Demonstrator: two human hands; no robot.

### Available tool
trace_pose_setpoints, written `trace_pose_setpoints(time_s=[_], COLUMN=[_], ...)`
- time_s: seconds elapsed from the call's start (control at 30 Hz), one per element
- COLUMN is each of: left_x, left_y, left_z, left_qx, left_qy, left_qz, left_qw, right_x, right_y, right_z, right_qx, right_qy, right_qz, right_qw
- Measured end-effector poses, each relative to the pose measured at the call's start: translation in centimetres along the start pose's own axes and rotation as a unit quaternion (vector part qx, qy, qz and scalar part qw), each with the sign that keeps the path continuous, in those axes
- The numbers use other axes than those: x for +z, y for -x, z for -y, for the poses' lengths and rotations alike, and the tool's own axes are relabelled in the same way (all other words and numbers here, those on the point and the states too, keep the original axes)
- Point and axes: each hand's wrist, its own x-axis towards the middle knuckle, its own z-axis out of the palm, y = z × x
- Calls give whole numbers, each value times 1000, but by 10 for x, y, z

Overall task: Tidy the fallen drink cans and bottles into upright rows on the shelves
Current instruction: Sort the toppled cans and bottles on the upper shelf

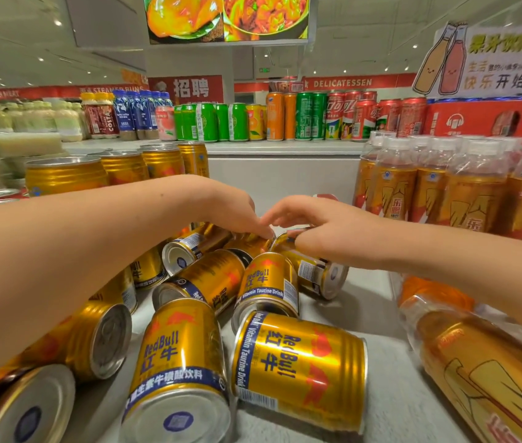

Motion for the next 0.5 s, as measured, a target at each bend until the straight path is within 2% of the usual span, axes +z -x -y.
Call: trace_pose_setpoints(time_s=[0.13,0.27,0.33,0.4,0.5], left_x=[-6,-10,-7,-3,-2], left_y=[-10,-28,-38,-46,-59], left_z=[-5,-31,-55,-78,-100], left_qx=[0,42,98,171,237], left_qy=[-3,11,15,-7,-124], left_qz=[6,-43,-79,-79,-68], left_qw=[1000,998,992,982,961], right_x=[-18,-44,-51,-52,-50], right_y=[9,31,45,59,77], right_z=[-3,-18,-28,-38,-44], right_qx=[9,63,93,112,99], right_qy=[-18,64,92,113,112], right_qz=[-73,-122,-117,-94,-41], right_qw=[997,988,984,983,988])
